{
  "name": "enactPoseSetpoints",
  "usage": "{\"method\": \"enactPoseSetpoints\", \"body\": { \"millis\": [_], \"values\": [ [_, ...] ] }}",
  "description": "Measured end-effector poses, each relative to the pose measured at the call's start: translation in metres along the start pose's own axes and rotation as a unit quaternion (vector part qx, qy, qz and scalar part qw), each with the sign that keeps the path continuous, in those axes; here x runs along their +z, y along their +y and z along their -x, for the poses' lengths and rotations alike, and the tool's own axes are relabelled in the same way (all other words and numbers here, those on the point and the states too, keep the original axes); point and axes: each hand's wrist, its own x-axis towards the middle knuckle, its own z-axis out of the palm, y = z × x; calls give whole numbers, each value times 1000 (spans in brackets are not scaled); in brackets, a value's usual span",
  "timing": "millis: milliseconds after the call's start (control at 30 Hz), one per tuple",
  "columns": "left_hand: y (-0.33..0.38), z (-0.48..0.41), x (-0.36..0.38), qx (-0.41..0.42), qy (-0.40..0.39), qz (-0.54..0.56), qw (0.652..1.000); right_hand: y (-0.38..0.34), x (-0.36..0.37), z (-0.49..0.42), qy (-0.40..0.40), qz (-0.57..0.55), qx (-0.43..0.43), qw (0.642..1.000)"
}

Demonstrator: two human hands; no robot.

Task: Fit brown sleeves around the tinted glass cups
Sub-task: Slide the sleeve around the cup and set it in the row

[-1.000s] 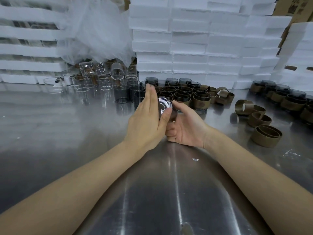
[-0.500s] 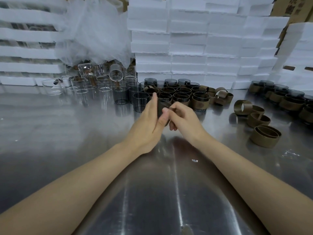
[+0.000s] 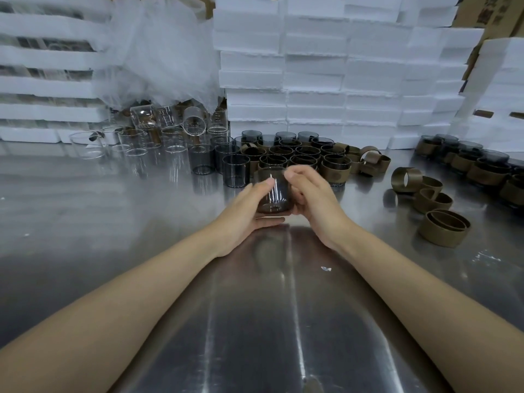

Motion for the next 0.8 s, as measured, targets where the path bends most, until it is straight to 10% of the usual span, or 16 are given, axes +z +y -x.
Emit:
{"method": "enactPoseSetpoints", "body": {
  "millis": [100,300,533,800],
  "values": [
    [-2,1,8,26,54,-27,998,-10,6,-1,38,71,-24,996],
    [-7,-2,-5,45,166,-160,972,-5,40,21,-127,363,-94,918],
    [-9,3,3,133,116,-262,949,-3,22,10,-69,244,-28,967],
    [-4,9,5,86,100,-113,985,9,12,8,-78,121,-65,987]
  ]
}}
